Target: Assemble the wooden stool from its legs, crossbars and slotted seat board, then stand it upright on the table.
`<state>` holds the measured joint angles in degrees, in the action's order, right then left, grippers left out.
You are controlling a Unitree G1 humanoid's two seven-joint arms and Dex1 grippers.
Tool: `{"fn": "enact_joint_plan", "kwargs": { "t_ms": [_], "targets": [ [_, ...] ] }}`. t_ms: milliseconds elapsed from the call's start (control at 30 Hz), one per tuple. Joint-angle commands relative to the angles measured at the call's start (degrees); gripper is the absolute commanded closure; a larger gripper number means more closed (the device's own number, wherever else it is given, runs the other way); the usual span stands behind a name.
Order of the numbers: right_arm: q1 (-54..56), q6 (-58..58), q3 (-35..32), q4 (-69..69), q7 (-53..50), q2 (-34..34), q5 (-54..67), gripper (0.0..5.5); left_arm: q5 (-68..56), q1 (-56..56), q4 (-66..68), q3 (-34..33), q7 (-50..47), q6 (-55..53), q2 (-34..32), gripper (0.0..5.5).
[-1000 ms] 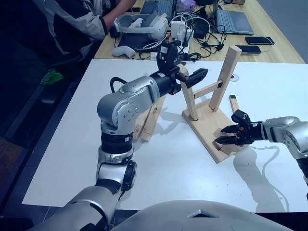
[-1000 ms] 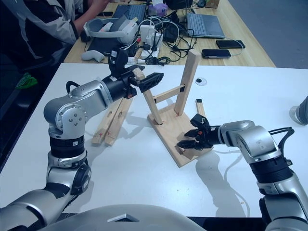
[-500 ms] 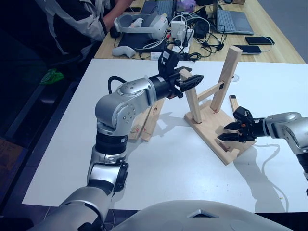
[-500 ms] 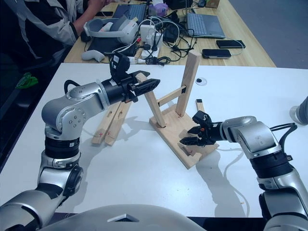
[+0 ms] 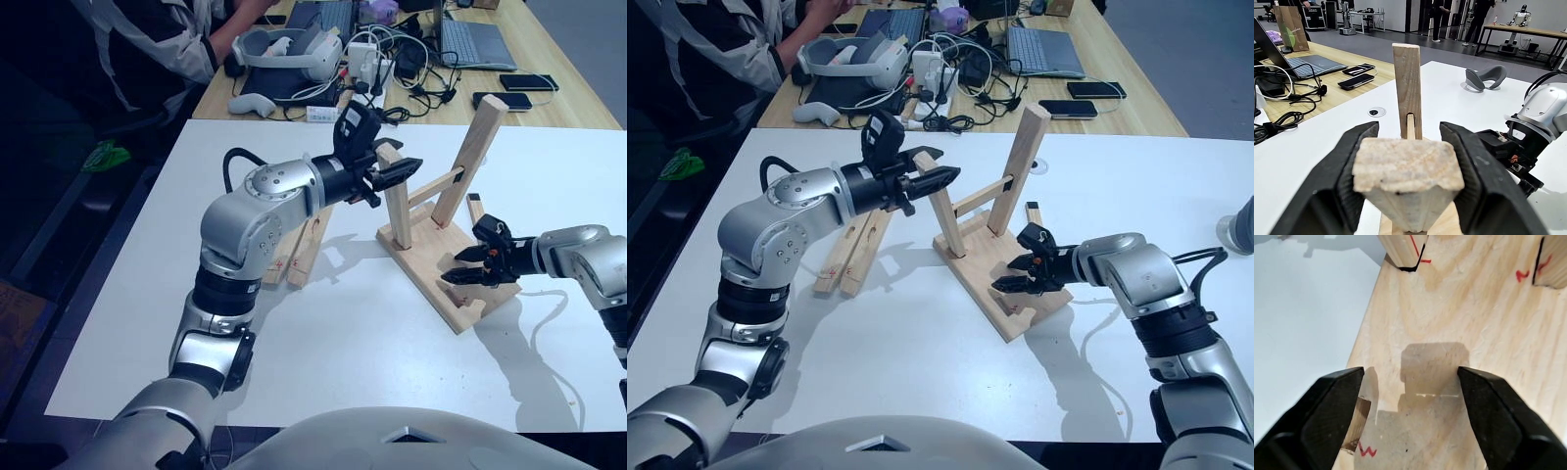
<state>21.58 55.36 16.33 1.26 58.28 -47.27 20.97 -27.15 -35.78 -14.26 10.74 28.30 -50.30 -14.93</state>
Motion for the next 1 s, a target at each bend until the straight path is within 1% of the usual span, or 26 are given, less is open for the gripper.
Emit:
{"fn": "enact_joint_plan", "kwargs": {
  "t_ms": [33, 200, 233, 267, 300, 333, 567, 633, 833, 1000],
  "targets": [
    [-0.6, 0.4, 0.7, -0.9, -0.4, 0.6, -0.8, 1.87, 1.8, -0.6, -0.1, 1.2, 0.3, -0.1, -1.1, 3.43],
    [1.0, 0.4, 1.0, -1.9, 0.0, 0.7, -0.9, 1.87, 0.1, -1.0, 1.8, -2.2, -2.5, -1.8, 1.4, 3.43],
    [1.2, 0.3, 1.0, -2.0, 0.0, 0.8, -1.0, 1.87, -0.6, -1.1, 2.2, -3.2, -2.8, -2.2, 2.1, 3.06],
    [1.8, 0.1, 1.4, -2.6, 0.2, 0.9, -1.2, 1.87, -1.2, -1.1, 2.2, -4.1, -3.2, -2.8, 2.4, 2.96],
    [2.1, -0.1, 1.6, -2.9, 0.4, 1.0, -1.3, 1.87, -1.9, -1.3, 2.2, -5.1, -3.4, -3.3, 2.7, 2.69],
    [2.2, -0.2, 1.7, -3.0, 0.4, 1.1, -1.3, 1.87, -2.5, -1.5, 2.2, -5.9, -3.6, -3.9, 3.0, 2.63],
    [1.8, -0.1, 1.5, -2.6, 0.4, 2.0, -1.7, 1.87, -5.3, -4.8, 2.6, -10.1, -4.2, -6.0, 3.2, 1.52],
    [1.7, -0.1, 1.5, -2.6, 0.4, 2.2, -1.7, 1.87, -6.0, -6.4, 3.2, -11.5, -4.1, -6.4, 2.8, 1.29],
    [1.6, 0.0, 1.4, -2.2, 0.4, 2.5, -1.6, 1.87, -8.3, -11.0, 6.0, -15.4, -4.5, -6.6, 3.2, 1.24],
    [1.3, 0.2, 1.4, -1.8, 0.4, 2.4, -1.6, 1.87, -10.4, -14.4, 9.1, -19.5, -6.9, -6.3, 4.6, 1.24]
  ]
}}
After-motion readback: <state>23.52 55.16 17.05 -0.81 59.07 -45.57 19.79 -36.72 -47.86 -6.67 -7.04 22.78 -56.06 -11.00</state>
